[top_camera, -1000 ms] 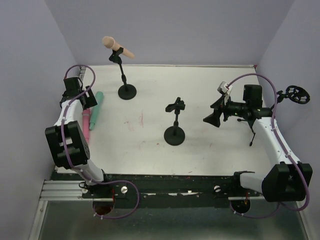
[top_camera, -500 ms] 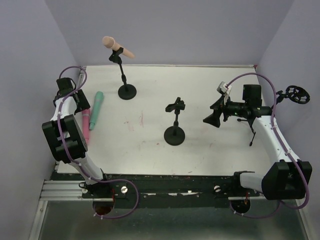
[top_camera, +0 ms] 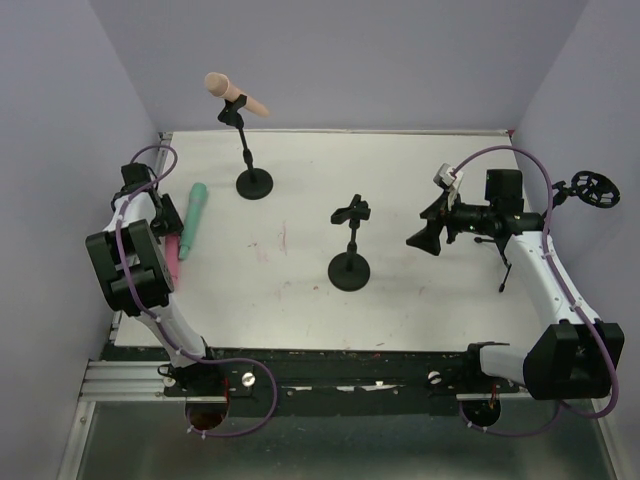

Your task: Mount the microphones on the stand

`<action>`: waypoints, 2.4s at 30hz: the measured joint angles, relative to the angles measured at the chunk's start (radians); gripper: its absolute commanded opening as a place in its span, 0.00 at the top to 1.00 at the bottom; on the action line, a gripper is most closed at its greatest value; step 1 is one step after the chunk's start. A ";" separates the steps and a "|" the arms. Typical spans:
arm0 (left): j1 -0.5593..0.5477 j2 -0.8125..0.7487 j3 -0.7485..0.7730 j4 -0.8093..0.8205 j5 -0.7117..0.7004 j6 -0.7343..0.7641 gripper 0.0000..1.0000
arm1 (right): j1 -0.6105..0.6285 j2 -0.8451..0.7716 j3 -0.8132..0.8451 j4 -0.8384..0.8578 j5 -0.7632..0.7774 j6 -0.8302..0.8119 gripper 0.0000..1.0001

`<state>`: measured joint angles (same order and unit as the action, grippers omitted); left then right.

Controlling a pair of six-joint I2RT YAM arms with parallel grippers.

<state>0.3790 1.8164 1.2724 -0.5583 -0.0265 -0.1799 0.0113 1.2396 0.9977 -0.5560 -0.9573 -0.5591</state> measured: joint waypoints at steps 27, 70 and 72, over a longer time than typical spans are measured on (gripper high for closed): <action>-0.041 0.122 0.112 -0.167 -0.061 0.035 0.36 | 0.000 -0.015 0.015 -0.023 0.000 -0.018 0.00; -0.301 -0.800 -0.440 0.100 0.174 -0.085 1.00 | 0.000 -0.111 0.007 -0.044 -0.055 -0.066 0.00; -0.333 -0.900 -0.487 0.129 0.223 -0.108 1.00 | 0.000 -0.122 0.007 -0.061 -0.063 -0.069 0.00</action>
<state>0.0460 0.9169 0.7853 -0.4294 0.1963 -0.2882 0.0113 1.1179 1.0050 -0.6167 -1.0199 -0.6285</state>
